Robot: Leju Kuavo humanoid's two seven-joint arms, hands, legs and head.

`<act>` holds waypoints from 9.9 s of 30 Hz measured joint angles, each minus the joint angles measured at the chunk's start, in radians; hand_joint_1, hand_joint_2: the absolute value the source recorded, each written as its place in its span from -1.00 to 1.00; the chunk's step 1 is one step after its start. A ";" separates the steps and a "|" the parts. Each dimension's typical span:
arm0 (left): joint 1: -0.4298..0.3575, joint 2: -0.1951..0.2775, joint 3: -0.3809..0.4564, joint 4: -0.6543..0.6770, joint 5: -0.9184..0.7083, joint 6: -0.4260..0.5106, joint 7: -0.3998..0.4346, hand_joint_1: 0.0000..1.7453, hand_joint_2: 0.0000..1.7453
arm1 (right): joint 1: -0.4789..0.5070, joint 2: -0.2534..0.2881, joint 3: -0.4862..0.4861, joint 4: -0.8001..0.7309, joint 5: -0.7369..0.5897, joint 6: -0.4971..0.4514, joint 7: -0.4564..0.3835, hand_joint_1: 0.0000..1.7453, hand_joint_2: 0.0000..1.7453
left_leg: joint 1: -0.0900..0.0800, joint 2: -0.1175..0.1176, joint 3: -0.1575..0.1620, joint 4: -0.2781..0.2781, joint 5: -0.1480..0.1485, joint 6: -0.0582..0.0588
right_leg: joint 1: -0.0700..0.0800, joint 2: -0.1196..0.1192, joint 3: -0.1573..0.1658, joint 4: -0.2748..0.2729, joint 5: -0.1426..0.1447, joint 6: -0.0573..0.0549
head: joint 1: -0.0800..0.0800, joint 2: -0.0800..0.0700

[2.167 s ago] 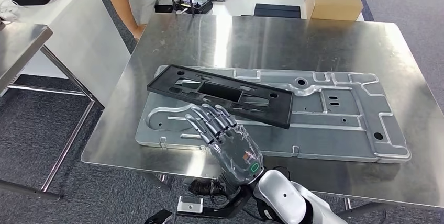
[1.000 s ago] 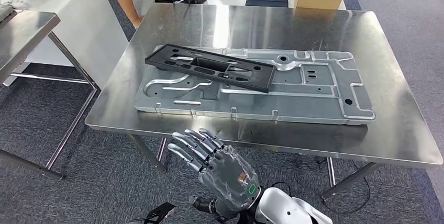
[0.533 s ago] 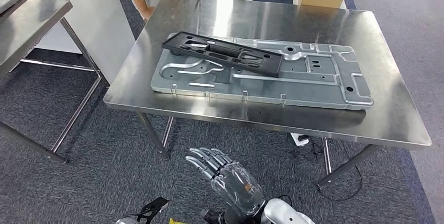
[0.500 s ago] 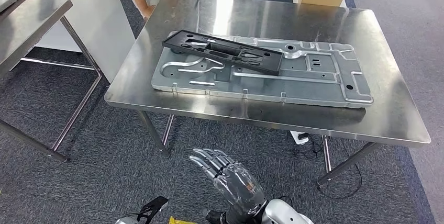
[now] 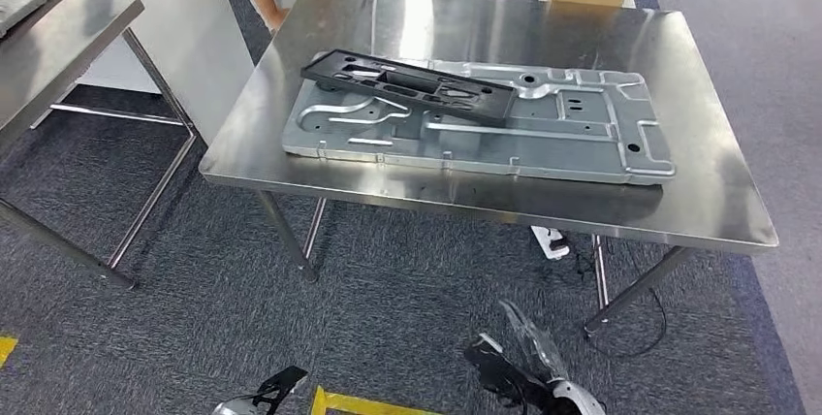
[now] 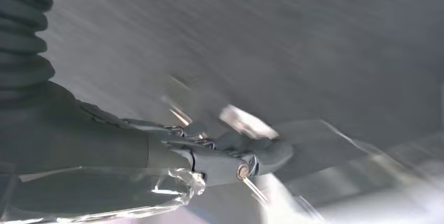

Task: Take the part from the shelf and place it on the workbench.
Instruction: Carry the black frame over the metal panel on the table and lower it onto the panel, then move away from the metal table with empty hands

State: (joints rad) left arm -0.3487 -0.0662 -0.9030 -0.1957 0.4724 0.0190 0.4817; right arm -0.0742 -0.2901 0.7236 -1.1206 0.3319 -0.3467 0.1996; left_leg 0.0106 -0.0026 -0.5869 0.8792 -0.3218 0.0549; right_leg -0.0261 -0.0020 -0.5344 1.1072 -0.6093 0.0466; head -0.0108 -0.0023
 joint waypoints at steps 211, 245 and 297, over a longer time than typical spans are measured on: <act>-0.034 0.016 -0.119 0.002 0.050 -0.123 -0.166 -1.00 -1.00 | 0.003 0.223 -0.308 0.931 -0.388 0.577 -0.003 -1.00 -1.00 | -0.017 -0.026 0.131 0.081 -0.212 0.005 | 0.018 0.076 -0.165 -0.085 0.261 -0.020 | -0.031 0.000; 0.053 -0.007 -0.042 0.002 0.209 0.062 -0.250 -1.00 -1.00 | 0.007 0.209 -0.289 0.933 -0.328 0.581 -0.043 -1.00 -1.00 | -0.005 0.012 0.059 0.105 -0.162 0.001 | 0.007 0.023 -0.163 0.079 0.087 -0.009 | -0.030 0.000; 0.051 -0.017 -0.038 0.002 0.165 0.004 -0.202 -1.00 -1.00 | -0.003 0.194 -0.168 0.933 -0.213 0.601 -0.004 -1.00 -1.00 | -0.011 -0.033 0.001 0.234 -0.206 -0.031 | 0.021 0.087 -0.073 -0.078 0.173 -0.059 | -0.041 0.000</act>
State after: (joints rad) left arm -0.2977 -0.0829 -0.9411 -0.1942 0.6377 0.0227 0.2801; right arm -0.0770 -0.0957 0.5554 -0.1881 0.1184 0.2546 0.1960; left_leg 0.0000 -0.0353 -0.5856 1.1134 -0.5278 0.0241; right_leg -0.0054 0.0854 -0.6074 1.0291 -0.4359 -0.0121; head -0.0522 -0.0019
